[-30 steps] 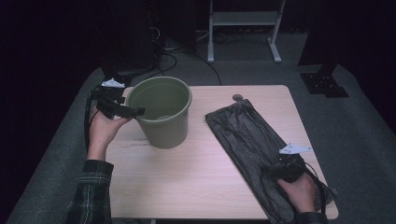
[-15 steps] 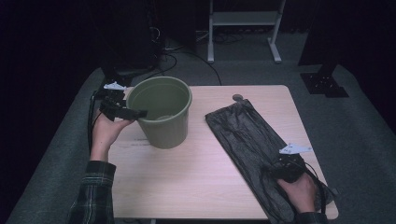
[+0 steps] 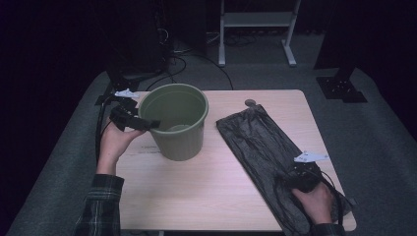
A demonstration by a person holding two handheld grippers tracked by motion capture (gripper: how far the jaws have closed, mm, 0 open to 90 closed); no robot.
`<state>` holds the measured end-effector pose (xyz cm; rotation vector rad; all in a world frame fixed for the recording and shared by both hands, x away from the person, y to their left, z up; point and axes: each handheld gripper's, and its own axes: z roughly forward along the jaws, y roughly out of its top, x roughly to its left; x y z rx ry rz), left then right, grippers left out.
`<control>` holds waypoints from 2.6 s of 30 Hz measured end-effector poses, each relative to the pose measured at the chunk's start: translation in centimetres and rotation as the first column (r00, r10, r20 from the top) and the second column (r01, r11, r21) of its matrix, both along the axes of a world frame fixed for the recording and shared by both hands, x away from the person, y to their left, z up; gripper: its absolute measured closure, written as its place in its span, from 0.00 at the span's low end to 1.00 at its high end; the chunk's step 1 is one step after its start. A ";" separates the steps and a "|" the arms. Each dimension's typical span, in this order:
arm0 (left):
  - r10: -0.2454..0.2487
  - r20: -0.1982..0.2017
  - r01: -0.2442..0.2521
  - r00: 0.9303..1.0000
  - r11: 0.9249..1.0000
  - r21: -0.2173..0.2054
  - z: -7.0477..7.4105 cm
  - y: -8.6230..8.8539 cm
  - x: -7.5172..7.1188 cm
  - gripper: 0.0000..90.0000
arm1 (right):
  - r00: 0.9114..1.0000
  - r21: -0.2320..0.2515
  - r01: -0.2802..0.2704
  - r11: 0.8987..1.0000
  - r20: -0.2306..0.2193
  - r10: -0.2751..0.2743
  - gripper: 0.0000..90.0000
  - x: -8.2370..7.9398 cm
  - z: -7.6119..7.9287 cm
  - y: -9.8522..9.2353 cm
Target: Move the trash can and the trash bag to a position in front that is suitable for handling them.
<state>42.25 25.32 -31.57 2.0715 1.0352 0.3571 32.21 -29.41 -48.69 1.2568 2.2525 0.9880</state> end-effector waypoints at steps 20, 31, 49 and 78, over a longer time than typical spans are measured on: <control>-0.130 0.018 0.130 0.991 0.991 -0.033 -0.4 -4.0 -3.4 0.00 | 1.000 -0.001 0.000 1.000 0.000 0.000 0.12 0.0 0.0 0.0; -0.183 0.023 0.184 0.983 0.982 -0.042 -0.5 -6.1 -5.5 0.00 | 1.000 -0.003 0.016 1.000 0.001 -0.016 0.12 -0.1 0.0 0.1; -0.283 0.036 0.284 0.959 0.958 -0.034 -0.8 -9.5 -9.0 0.00 | 1.000 -0.002 0.018 1.000 -0.001 -0.018 0.12 -0.2 0.0 0.1; -0.264 0.108 0.272 0.959 0.960 -0.067 2.4 -6.2 -11.4 0.00 | 1.000 -0.003 0.014 1.000 -0.002 -0.014 0.11 -0.2 0.0 0.2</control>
